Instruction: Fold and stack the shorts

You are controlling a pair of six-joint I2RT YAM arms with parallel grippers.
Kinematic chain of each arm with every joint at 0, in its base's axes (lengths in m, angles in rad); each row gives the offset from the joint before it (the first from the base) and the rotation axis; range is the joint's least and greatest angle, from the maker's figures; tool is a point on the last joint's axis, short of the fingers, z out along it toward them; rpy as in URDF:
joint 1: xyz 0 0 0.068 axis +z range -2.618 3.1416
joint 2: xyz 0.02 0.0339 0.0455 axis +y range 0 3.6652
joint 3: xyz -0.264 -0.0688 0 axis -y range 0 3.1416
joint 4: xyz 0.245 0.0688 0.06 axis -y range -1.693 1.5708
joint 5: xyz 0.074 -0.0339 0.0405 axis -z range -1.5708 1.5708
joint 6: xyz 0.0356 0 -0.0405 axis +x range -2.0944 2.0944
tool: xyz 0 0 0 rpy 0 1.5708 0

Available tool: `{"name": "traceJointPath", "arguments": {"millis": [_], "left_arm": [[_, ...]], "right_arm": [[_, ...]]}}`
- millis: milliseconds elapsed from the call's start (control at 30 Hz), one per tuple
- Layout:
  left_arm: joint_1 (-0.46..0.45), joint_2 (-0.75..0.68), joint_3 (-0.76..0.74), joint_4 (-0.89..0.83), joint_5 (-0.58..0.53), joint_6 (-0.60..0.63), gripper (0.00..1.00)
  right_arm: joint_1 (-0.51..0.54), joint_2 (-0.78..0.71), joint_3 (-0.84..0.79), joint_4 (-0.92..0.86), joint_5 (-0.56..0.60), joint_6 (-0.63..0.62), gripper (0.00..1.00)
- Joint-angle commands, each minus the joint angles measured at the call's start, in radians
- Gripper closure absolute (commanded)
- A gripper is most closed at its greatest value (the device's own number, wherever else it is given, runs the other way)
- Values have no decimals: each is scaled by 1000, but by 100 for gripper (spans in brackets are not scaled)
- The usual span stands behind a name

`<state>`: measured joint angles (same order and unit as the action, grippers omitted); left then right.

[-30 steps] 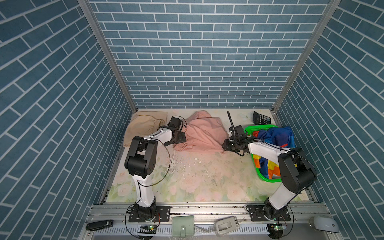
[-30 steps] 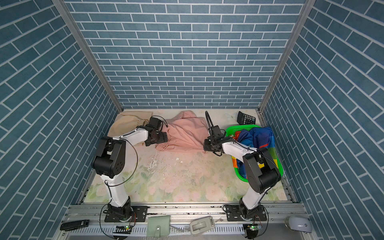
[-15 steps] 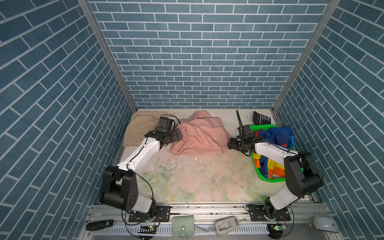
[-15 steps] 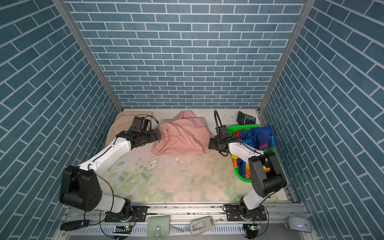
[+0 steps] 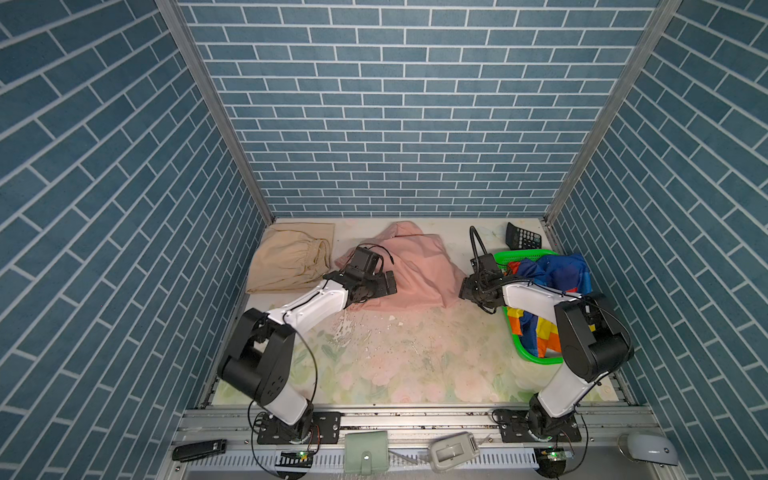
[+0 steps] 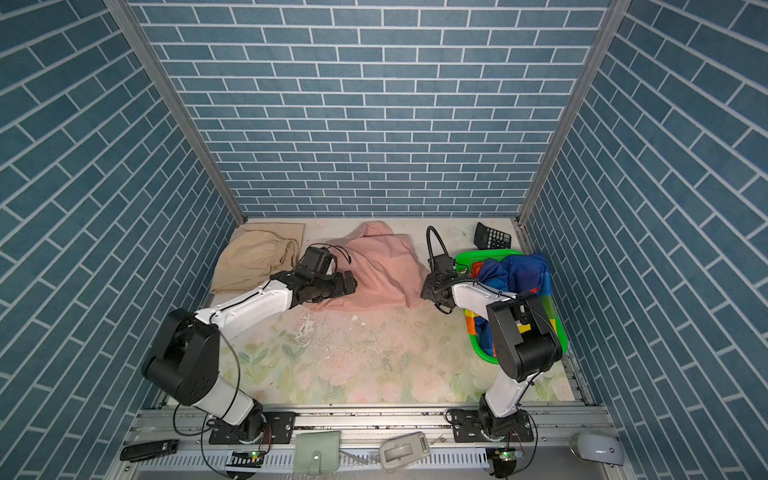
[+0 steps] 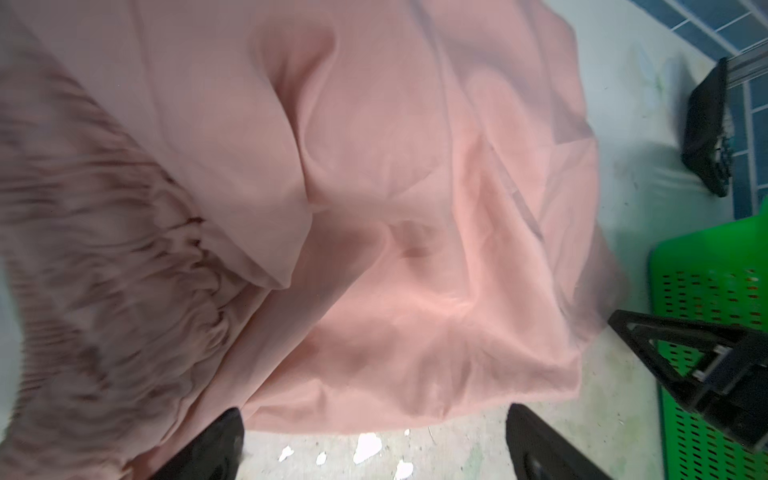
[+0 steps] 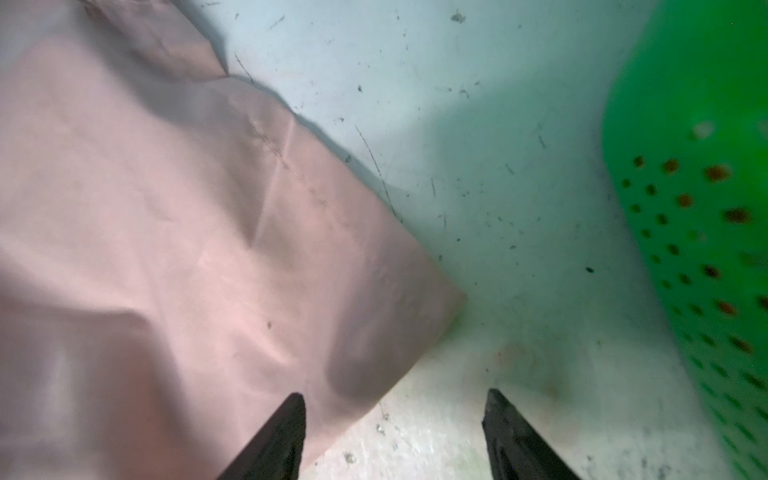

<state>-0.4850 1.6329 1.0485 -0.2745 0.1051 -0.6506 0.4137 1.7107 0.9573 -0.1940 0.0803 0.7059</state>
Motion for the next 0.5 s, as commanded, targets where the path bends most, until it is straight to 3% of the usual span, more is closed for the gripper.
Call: {"name": "traceJointPath", "arguments": {"millis": [0, 333, 467], "left_arm": [[14, 37, 44, -7, -33, 11, 0], [131, 36, -71, 14, -42, 33, 0], [144, 31, -102, 26, -33, 35, 0]], "right_arm": [[0, 26, -5, 38, 33, 88, 34], [1, 75, -9, 90, 58, 104, 43], [-1, 110, -22, 143, 48, 107, 53]]}}
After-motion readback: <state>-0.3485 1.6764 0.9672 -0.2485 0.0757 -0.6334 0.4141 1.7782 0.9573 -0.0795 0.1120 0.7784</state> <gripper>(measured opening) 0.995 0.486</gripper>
